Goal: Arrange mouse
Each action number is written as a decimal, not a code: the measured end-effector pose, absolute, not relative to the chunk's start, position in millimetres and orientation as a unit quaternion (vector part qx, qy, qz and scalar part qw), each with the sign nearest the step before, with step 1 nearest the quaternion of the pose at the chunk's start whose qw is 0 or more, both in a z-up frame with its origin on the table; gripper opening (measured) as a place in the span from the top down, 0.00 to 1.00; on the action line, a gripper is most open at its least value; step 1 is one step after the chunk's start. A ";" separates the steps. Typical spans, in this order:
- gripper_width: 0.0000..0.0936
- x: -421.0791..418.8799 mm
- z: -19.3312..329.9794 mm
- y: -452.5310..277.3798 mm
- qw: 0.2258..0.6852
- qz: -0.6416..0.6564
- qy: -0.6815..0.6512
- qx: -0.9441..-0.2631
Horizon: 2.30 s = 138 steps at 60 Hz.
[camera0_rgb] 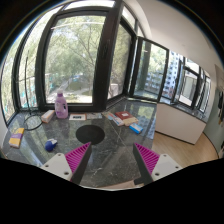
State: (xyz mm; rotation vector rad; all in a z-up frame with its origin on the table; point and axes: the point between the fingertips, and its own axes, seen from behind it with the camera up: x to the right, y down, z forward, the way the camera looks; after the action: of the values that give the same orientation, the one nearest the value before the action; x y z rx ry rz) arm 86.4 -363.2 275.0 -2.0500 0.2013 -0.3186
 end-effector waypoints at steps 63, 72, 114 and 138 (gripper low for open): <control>0.09 -242.9 14.3 -173.3 0.457 0.035 -0.009 -0.889; 0.09 -245.3 -3.5 -124.1 0.446 0.017 0.006 -0.895; 0.62 -273.3 44.0 -62.8 0.475 0.024 -0.057 -0.878; 0.63 -89.4 290.4 2.9 0.645 0.044 -0.001 -0.763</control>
State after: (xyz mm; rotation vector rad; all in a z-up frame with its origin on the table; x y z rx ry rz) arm -89.4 2.9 290.4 -1.7369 -0.0016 0.1013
